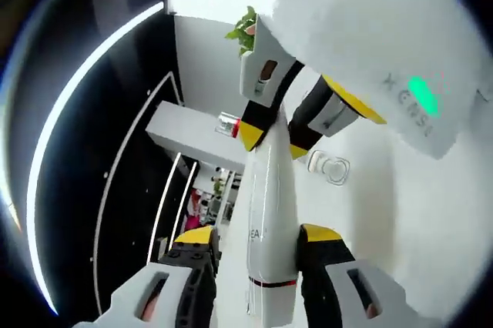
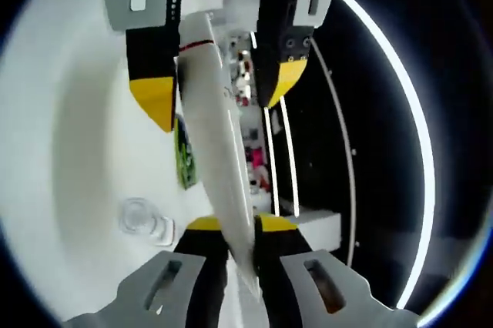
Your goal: Arrange the skincare products in the storage area until every visible bottle or jar stands upright without overlapping.
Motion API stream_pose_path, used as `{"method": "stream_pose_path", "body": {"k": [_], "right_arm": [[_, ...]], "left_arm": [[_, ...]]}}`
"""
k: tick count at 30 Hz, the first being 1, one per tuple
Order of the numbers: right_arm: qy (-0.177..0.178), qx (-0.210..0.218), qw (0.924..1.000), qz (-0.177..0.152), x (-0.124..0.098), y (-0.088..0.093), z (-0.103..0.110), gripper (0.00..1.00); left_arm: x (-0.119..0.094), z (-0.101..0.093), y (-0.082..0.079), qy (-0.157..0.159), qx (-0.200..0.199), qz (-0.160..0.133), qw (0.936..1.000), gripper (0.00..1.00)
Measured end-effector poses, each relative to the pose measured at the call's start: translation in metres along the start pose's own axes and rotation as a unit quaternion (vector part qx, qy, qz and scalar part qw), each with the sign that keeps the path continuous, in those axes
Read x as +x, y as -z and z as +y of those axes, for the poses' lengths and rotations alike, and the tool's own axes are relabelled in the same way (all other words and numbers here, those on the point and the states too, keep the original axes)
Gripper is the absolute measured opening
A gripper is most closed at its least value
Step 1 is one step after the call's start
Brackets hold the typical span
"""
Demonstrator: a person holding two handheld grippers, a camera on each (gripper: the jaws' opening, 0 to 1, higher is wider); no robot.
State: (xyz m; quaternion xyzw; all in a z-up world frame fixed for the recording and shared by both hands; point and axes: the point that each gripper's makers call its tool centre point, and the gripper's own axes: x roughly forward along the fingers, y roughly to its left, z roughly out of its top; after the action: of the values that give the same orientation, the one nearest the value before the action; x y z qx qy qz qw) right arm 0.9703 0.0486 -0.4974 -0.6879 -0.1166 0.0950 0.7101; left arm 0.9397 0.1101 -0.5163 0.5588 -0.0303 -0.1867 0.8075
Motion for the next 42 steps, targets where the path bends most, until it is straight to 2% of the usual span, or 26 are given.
{"method": "stream_pose_path", "body": {"k": [3,4,5,11,13,17,21,25,26,29,30,33,34,36,38,39,40,41,42], "right_arm": [[0.003,0.004,1.0,-0.002,-0.002,-0.003,-0.002,0.11],[0.005,0.003,1.0,-0.004,-0.002,-0.004,-0.003,0.11],[0.006,0.003,1.0,-0.004,-0.004,-0.004,-0.003,0.11],[0.006,-0.007,0.9999,-0.009,-0.006,-0.009,-0.002,0.11],[0.01,-0.012,0.9998,-0.015,-0.005,-0.01,-0.004,0.13],[0.022,-0.019,0.9991,-0.031,-0.005,-0.015,-0.008,0.15],[0.051,-0.037,0.9968,-0.049,-0.008,-0.022,-0.019,0.18],[0.098,-0.046,0.9922,-0.062,-0.013,-0.028,-0.035,0.23],[0.108,-0.041,0.9906,-0.072,-0.016,-0.031,-0.04,0.25],[0.13,-0.017,0.9842,-0.12,-0.02,-0.04,-0.051,0.31],[0.134,-0.002,0.9824,-0.13,-0.021,-0.041,-0.054,0.31],[0.149,0.062,0.9737,-0.16,-0.029,-0.04,-0.067,0.31],[0.157,0.088,0.9696,-0.166,-0.031,-0.036,-0.073,0.3],[0.161,0.106,0.9682,-0.159,-0.032,-0.029,-0.079,0.3],[0.156,0.137,0.966,-0.155,-0.03,-0.021,-0.081,0.28],[0.149,0.147,0.9659,-0.152,-0.029,-0.019,-0.08,0.28],[0.145,0.166,0.9643,-0.146,-0.027,-0.014,-0.08,0.27],[0.14,0.179,0.9627,-0.146,-0.026,-0.012,-0.079,0.27],[0.128,0.204,0.959,-0.149,-0.021,-0.009,-0.076,0.28]], "left_arm": [[-0.002,0.0,0.004,-0.003,0.011,0.005,0.9999,0.26],[0.009,0.001,0.006,0.0,0.02,0.007,0.9998,0.26],[0.011,0.001,0.008,-0.003,0.021,0.01,0.9997,0.26],[0.005,0.0,0.012,-0.011,0.023,0.022,0.9994,0.24],[0.013,0.0,0.014,-0.011,0.006,0.02,0.9997,0.24],[0.005,0.001,0.016,-0.025,-0.01,0.02,0.9994,0.22],[0.001,0.008,0.017,-0.035,-0.028,0.011,0.999,0.19],[-0.008,0.017,0.018,-0.043,-0.086,-0.004,0.9954,0.18],[-0.007,0.019,0.02,-0.047,-0.107,-0.004,0.9931,0.18],[-0.008,0.023,0.022,-0.049,-0.136,-0.013,0.9894,0.17],[-0.01,0.023,0.025,-0.042,-0.169,-0.011,0.9846,0.17],[-0.012,0.023,0.026,-0.032,-0.217,-0.013,0.9756,0.17],[-0.012,0.023,0.028,-0.026,-0.246,-0.016,0.9688,0.17],[-0.013,0.025,0.031,-0.019,-0.295,-0.022,0.9552,0.17],[-0.015,0.027,0.034,-0.007,-0.348,-0.03,0.9371,0.17],[-0.015,0.026,0.034,0.003,-0.377,-0.037,0.9256,0.17],[-0.015,0.026,0.037,0.014,-0.416,-0.042,0.9081,0.17],[-0.016,0.026,0.038,0.022,-0.439,-0.047,0.8972,0.17],[-0.008,0.027,0.042,0.036,-0.472,-0.055,0.8792,0.17]]}}
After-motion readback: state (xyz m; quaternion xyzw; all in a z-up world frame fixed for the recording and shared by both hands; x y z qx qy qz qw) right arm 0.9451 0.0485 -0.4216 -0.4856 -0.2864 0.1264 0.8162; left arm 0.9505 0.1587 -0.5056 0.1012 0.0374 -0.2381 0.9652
